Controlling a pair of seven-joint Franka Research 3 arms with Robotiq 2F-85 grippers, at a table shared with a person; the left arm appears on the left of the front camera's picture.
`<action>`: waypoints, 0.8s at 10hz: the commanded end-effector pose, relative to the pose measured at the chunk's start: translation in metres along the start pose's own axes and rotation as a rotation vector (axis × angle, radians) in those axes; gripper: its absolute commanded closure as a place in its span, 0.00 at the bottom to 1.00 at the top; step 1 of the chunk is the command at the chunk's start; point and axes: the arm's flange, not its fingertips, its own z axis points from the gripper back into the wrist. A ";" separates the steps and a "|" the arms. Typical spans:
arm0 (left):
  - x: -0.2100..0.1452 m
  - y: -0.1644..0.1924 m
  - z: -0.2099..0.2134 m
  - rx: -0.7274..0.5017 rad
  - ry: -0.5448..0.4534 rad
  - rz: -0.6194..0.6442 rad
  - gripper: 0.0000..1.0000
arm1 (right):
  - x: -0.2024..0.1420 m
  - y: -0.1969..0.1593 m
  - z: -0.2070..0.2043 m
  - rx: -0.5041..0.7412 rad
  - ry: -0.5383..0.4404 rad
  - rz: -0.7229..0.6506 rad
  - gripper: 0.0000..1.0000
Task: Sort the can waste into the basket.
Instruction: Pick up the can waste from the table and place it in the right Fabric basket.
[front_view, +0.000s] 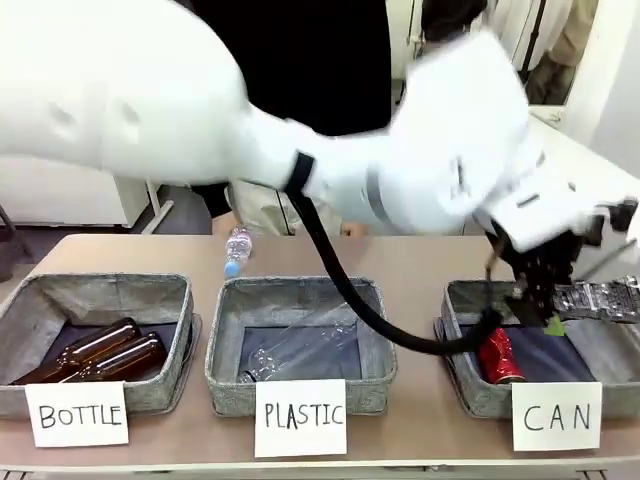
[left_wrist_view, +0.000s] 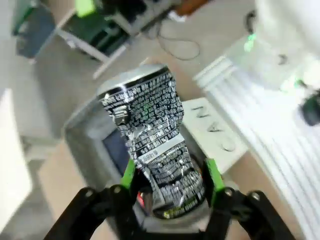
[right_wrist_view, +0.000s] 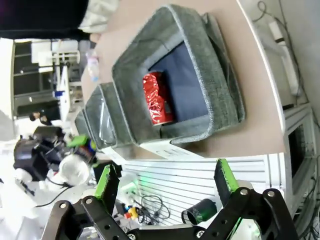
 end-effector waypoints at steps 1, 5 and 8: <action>-0.011 0.024 -0.041 0.056 0.137 0.141 0.38 | 0.004 0.007 -0.003 -0.019 0.012 0.021 0.00; -0.030 0.040 -0.066 -0.013 0.215 0.180 0.38 | 0.004 0.007 -0.003 -0.019 0.012 0.021 0.00; -0.033 0.036 -0.071 -0.028 0.227 0.177 0.38 | 0.004 0.007 -0.003 -0.019 0.012 0.021 0.00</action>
